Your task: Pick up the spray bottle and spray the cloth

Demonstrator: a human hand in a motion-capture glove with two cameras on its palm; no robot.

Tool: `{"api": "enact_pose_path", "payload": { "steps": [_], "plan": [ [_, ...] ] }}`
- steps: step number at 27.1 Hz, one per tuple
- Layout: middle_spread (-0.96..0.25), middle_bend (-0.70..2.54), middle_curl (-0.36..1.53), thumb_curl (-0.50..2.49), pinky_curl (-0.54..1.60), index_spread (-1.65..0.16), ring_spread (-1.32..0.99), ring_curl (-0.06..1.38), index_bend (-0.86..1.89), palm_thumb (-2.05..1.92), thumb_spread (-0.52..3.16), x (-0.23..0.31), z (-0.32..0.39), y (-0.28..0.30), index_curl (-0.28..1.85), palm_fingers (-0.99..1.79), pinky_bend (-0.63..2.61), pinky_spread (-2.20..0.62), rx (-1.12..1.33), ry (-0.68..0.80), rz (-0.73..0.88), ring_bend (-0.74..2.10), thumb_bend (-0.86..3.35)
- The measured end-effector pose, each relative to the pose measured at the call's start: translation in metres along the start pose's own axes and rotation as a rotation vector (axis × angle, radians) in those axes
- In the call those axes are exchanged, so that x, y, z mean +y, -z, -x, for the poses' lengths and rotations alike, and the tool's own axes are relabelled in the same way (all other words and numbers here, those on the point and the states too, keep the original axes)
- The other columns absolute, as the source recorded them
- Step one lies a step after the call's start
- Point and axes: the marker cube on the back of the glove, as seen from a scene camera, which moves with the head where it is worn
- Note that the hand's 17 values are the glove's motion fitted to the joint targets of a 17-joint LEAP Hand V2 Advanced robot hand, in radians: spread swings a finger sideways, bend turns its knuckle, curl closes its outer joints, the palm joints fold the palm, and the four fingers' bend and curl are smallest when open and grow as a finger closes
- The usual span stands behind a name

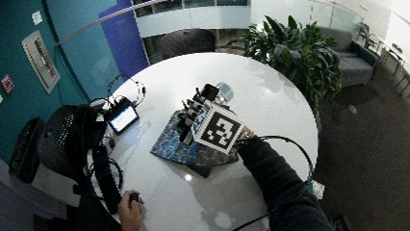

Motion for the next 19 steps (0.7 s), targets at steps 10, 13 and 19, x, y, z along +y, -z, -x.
{"api": "enact_pose_path", "payload": {
  "steps": [10,13,19],
  "plan": [
    [-0.24,0.35,0.47,0.57,0.38,-0.28,-0.22,0.42,0.18,0.88,0.93,-0.01,-0.028,0.024,0.52,1.3,0.45,-0.27,-0.303,-0.356,-0.025,0.46,-0.02],
    [-0.24,0.35,0.47,0.57,0.39,-0.28,-0.21,0.42,0.18,0.88,0.93,-0.008,-0.035,0.025,0.52,1.3,0.46,-0.28,-0.406,-0.501,-0.028,0.47,-0.02],
    [-0.24,0.34,0.47,0.58,0.39,-0.28,-0.2,0.43,0.19,0.88,0.92,0.004,-0.047,0.016,0.52,1.3,0.47,-0.28,-0.642,-0.803,-0.015,0.48,-0.02]
  ]
}}
